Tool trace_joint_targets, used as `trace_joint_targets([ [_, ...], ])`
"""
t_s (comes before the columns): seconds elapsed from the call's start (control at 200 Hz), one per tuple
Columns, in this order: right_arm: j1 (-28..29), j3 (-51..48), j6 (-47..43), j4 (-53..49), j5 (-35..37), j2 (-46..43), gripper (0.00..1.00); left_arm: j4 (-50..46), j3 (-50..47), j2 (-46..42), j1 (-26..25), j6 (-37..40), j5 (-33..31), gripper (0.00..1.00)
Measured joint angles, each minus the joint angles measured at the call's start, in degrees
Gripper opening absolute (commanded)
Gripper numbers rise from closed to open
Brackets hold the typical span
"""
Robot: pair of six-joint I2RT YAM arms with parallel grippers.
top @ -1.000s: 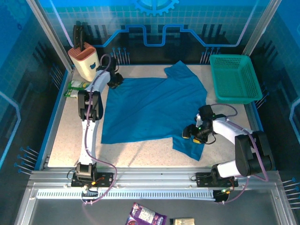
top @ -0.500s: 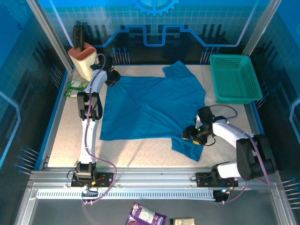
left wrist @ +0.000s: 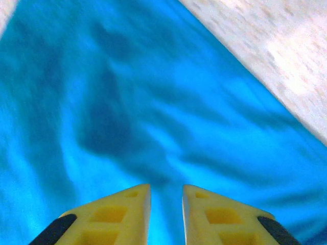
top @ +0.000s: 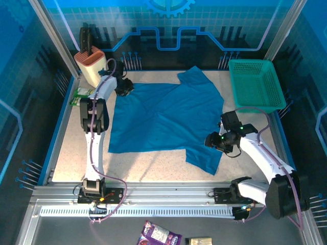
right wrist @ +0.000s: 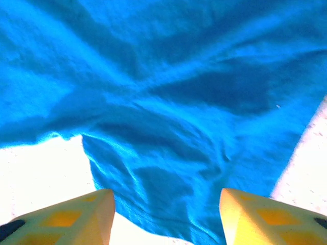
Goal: Fold the inside-out t-shirt
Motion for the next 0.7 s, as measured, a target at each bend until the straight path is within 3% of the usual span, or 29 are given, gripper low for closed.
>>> trace_joint_targets([
  [0.165,8.4,-0.5,4.4,-5.4,3.1,-0.8,0.47,3.3,-15.2,-16.4,-5.0,1.6,0.0,0.26],
  [0.34,12.6,-8.2,12.1,-6.6,4.5,-4.2,0.39,7.9,-33.5,-32.6,-7.0,1.5,0.2,0.25],
  [0.7,14.6,-15.1,22.5,-4.3,3.6,-6.9,0.35,10.3,-55.6,-47.9,-6.3,0.9,-0.5,0.26],
])
